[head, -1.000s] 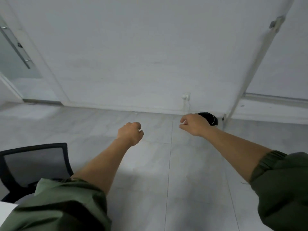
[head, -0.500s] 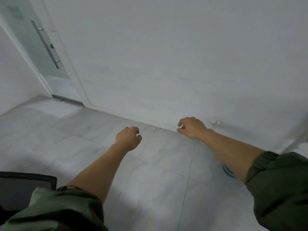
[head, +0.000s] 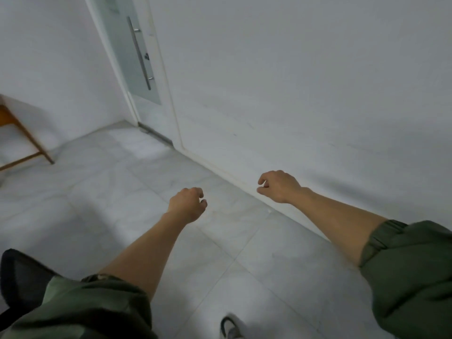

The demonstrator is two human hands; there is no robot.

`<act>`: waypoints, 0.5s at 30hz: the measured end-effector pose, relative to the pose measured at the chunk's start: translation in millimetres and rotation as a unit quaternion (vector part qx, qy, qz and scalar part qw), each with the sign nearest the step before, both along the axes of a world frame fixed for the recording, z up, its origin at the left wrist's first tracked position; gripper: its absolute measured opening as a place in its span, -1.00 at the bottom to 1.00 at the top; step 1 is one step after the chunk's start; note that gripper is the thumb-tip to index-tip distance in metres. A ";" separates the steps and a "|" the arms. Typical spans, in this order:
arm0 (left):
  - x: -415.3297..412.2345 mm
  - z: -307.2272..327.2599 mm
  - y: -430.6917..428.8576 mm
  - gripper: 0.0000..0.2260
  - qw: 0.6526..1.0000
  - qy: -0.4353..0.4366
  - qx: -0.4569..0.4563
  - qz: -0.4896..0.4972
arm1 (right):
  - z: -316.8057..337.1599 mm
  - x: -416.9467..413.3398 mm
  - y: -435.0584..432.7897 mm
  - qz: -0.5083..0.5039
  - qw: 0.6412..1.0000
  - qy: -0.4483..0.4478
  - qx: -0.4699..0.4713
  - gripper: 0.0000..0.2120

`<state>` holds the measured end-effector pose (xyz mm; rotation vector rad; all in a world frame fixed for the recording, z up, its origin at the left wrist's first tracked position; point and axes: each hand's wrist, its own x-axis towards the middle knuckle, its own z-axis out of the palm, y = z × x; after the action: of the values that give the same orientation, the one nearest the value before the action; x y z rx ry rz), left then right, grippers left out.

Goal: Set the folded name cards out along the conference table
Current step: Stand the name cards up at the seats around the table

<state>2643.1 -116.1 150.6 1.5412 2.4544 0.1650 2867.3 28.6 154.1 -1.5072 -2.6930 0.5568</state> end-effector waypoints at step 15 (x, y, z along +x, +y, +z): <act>-239.7 10.3 163.5 -0.68 0.995 -0.015 -0.001 0.103 | 14.9 -280.6 208.7 0.104 0.995 -0.005 -0.008 -0.66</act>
<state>2403.4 47.3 160.9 1.2739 2.5850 0.2200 2586.7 237.4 169.0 -1.2435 -2.8785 0.5781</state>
